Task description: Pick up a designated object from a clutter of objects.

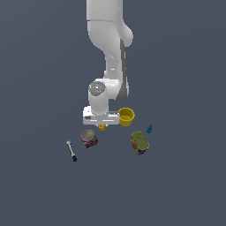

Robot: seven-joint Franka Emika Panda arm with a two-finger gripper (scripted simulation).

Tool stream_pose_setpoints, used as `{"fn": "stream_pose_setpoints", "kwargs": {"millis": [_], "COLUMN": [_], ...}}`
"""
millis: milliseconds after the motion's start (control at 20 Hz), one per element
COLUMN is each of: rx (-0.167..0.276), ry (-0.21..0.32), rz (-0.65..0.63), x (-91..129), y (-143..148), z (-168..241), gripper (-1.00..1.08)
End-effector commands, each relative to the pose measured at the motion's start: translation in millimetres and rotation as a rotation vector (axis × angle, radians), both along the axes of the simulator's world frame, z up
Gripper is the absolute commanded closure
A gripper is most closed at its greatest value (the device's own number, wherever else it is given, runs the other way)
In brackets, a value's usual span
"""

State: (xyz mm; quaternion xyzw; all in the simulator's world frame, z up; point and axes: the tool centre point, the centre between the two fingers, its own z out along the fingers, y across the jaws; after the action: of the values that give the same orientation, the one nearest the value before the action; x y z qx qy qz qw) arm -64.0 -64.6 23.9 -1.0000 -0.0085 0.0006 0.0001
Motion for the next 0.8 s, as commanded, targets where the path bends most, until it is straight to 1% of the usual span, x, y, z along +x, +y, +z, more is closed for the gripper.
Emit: {"fn": "stream_pose_setpoints", "kwargs": {"millis": [0, 350, 750], "rx": [0.0, 0.0, -0.001], "ry": [-0.001, -0.001, -0.001], "rz": [0.0, 0.0, 0.0], "x": [1, 6, 16], "y": [2, 13, 37], "z": [4, 34, 97], "gripper": [1.08, 1.08, 1.08]}}
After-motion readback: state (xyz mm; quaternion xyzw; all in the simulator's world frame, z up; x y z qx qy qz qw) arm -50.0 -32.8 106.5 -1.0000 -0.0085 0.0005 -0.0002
